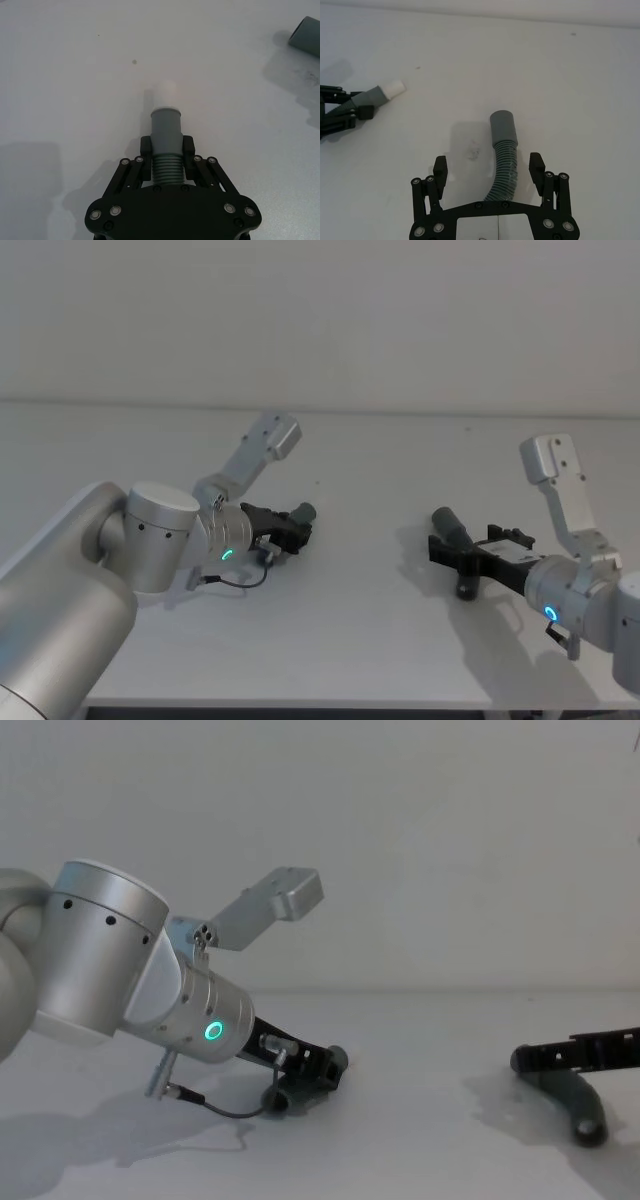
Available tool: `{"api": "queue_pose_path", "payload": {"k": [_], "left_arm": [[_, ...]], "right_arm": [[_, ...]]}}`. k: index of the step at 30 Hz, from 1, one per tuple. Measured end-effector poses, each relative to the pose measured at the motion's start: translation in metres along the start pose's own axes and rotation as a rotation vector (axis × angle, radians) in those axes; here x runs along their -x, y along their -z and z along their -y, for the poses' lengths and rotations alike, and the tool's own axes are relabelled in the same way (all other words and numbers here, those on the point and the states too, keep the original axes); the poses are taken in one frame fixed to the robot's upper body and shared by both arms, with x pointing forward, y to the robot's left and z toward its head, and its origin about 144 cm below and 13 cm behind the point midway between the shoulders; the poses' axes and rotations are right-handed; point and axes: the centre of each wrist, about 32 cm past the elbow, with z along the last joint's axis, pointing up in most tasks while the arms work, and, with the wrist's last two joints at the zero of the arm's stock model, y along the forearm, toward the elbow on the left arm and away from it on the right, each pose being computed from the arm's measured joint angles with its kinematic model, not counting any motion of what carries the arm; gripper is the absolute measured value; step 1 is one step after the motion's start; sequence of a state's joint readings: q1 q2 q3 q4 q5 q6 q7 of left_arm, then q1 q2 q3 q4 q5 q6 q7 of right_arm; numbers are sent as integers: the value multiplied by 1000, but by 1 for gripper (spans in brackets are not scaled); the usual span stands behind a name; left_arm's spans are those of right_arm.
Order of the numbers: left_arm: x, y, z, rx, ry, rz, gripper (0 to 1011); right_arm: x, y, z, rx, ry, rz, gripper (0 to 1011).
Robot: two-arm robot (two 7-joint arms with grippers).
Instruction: Use both hands to pick up one end of the pipe from the table, align the ends, and insert them.
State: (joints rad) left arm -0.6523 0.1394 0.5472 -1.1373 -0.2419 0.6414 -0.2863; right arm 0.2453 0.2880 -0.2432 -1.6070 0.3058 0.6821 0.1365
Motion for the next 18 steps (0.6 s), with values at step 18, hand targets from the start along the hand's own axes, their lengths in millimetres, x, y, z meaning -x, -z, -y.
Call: {"api": "queue_pose_path", "payload": {"k": [18], "left_arm": [[0,0,0,0,0,0,343]], "right_arm": [[-3,0,-17,45,14,-22,1001]]}}
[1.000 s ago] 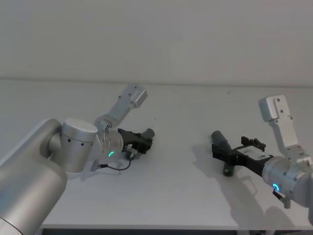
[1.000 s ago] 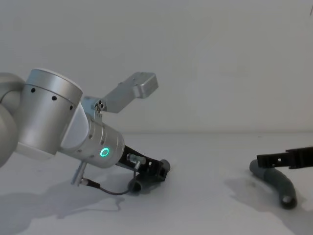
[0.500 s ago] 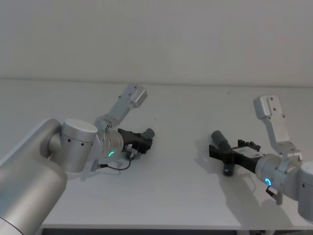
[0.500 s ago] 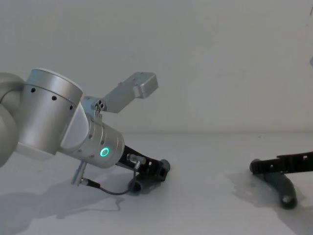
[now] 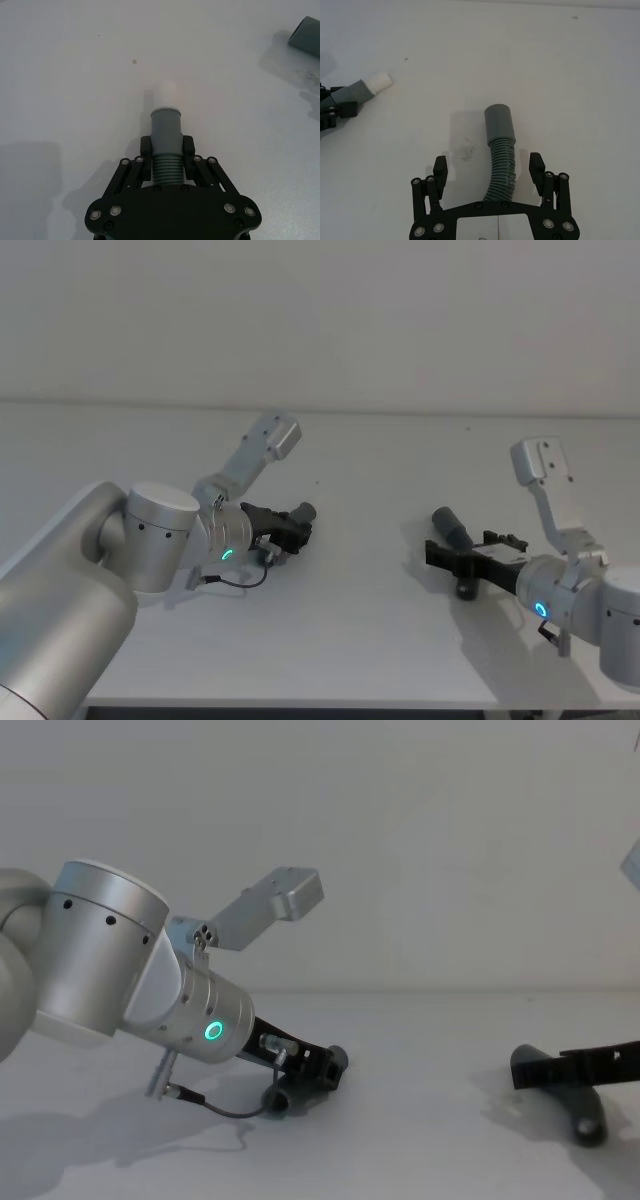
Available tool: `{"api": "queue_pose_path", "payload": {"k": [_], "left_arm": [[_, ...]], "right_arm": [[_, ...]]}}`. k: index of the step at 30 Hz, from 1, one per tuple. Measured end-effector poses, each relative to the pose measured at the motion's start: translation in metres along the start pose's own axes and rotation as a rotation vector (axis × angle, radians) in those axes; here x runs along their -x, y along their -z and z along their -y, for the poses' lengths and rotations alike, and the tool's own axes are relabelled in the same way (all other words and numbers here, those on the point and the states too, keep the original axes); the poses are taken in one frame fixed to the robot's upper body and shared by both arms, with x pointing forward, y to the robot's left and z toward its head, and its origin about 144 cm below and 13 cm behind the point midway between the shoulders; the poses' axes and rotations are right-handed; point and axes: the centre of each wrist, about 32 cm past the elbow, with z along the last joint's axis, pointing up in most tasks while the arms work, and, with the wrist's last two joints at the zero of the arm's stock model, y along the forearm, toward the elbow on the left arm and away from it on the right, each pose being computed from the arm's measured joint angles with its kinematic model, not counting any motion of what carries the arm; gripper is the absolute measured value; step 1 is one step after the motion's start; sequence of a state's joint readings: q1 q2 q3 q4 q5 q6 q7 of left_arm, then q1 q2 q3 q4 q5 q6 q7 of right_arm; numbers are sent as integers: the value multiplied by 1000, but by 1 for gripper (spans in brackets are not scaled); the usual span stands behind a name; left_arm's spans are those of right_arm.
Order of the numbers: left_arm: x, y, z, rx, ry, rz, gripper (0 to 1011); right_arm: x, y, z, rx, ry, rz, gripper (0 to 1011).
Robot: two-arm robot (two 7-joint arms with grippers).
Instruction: Use both hands to pick up one end of the pipe from the table, align the ends, and insert them.
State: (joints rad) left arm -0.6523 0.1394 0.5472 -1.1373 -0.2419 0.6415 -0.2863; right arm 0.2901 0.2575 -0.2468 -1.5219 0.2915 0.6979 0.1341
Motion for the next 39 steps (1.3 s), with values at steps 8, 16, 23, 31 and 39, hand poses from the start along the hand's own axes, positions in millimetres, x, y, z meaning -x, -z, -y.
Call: {"api": "queue_pose_path", "payload": {"k": [8,16,23,31,39], "left_arm": [[0,0,0,0,0,0,343],[0,0,0,0,0,0,343],[0,0,0,0,0,0,343],[0,0,0,0,0,0,343],[0,0,0,0,0,0,343]], "right_arm": [[-1,0,-3,16,1,-1,1001],[-2,-1,-4,30,2,-3,1001],[-3,-1,-4,33,-1,-2,1001],[-3,-1,-4,33,-5,-2,888],[-3,-1,-4,33,-7,-2,659]]}}
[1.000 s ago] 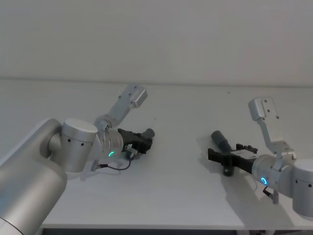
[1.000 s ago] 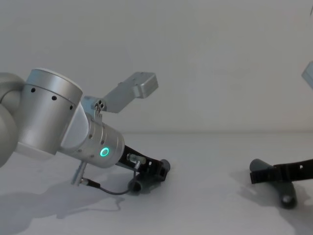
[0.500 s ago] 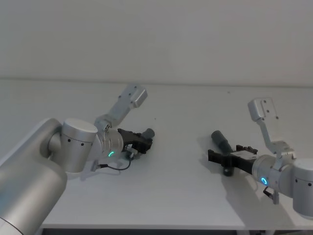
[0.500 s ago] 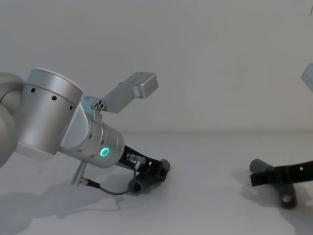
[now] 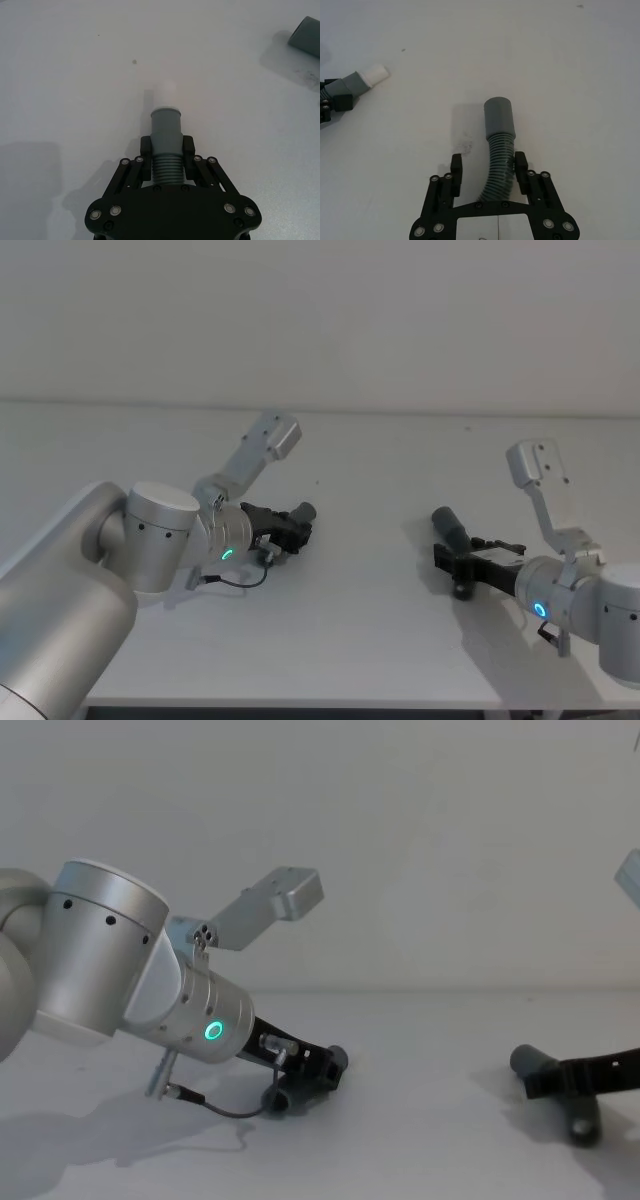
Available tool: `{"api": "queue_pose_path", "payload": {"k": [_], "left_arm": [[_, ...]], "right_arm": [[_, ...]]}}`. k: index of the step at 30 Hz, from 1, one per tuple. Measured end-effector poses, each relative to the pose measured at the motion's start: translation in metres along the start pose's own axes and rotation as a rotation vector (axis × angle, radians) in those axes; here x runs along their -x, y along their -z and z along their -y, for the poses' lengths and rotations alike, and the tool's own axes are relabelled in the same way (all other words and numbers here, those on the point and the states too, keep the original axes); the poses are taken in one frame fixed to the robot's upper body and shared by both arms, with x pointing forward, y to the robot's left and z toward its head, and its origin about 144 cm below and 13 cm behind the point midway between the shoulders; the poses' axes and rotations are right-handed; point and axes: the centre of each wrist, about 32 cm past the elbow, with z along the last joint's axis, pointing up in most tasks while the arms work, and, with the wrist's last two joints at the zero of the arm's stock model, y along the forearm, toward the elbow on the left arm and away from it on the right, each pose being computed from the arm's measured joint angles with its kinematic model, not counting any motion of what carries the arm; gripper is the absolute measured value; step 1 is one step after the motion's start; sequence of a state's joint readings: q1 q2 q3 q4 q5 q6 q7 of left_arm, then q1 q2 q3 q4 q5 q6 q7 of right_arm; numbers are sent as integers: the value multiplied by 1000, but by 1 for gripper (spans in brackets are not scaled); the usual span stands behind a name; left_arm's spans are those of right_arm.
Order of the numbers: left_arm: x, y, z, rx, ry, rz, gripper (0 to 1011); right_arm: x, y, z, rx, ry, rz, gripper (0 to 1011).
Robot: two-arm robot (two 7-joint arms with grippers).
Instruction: Use both hands to pick up one end of the pipe from the table, align the ends, and insert them.
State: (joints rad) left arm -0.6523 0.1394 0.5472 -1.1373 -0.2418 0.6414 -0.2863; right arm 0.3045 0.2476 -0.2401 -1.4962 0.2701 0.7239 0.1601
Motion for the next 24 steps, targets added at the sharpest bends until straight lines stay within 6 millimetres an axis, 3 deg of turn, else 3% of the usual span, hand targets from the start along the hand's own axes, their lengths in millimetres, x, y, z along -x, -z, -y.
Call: {"api": "queue_pose_path", "payload": {"k": [12,24], "left_arm": [[0,0,0,0,0,0,343],[0,0,0,0,0,0,343]], "right_arm": [[0,0,0,-1,-2,0,273],[0,0,0,-2,-2,1,273]]}}
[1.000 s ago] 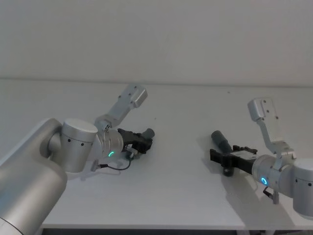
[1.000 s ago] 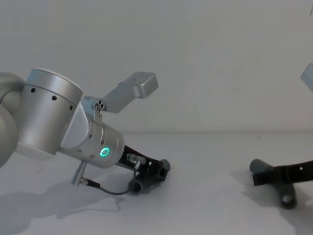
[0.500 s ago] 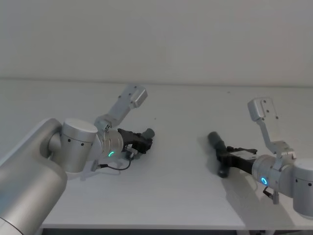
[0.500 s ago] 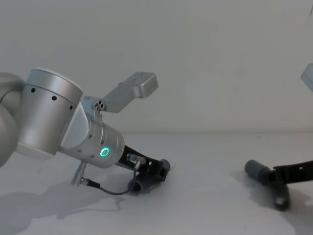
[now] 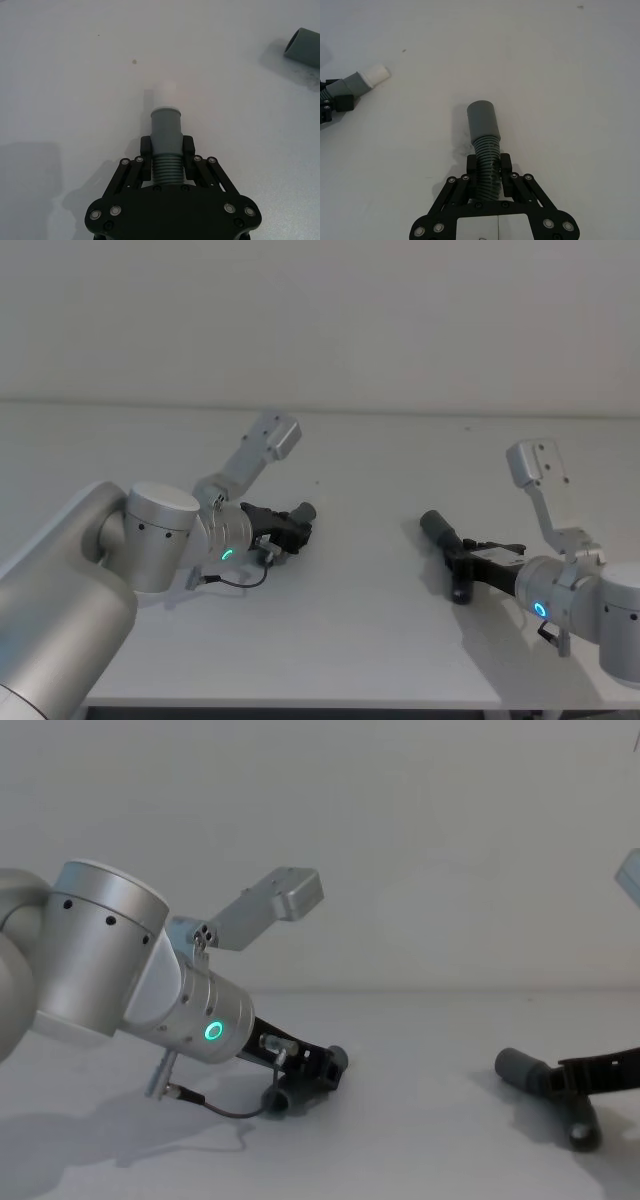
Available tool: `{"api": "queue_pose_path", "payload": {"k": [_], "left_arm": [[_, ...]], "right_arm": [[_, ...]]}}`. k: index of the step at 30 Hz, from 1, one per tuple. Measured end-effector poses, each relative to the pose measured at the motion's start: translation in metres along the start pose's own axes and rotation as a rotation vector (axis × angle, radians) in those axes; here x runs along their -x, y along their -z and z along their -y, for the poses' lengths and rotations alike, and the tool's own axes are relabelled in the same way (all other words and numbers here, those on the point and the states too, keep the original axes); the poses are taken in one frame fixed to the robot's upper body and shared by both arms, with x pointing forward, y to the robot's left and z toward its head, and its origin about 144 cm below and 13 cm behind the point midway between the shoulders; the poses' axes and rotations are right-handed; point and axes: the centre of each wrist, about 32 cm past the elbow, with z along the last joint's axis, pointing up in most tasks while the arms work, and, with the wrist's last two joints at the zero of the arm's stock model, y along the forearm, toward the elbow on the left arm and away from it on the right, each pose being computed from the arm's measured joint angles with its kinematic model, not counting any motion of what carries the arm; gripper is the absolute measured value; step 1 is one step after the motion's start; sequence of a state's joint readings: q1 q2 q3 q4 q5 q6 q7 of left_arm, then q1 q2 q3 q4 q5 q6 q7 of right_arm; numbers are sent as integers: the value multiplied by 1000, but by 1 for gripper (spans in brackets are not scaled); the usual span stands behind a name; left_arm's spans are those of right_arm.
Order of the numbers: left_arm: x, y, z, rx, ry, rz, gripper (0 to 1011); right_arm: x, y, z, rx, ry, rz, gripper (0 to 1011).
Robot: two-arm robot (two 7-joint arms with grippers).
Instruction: Use both hands to pick up one end of the pipe from the table, align the ends, and insert them.
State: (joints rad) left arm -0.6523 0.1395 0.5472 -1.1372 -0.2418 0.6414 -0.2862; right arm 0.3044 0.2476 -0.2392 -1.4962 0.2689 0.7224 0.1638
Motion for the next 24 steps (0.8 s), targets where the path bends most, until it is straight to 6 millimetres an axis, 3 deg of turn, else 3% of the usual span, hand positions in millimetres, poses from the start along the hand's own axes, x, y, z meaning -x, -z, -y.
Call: {"api": "queue_pose_path", "payload": {"k": [14,24], "left_arm": [[-3,-1,-2,7,32,24,343],[-10,-15,-12,75,123,99,343]], "right_arm": [[-1,-5,3,-56,-1,11,273],[-1,-15,13,-183,3,29,273]]}}
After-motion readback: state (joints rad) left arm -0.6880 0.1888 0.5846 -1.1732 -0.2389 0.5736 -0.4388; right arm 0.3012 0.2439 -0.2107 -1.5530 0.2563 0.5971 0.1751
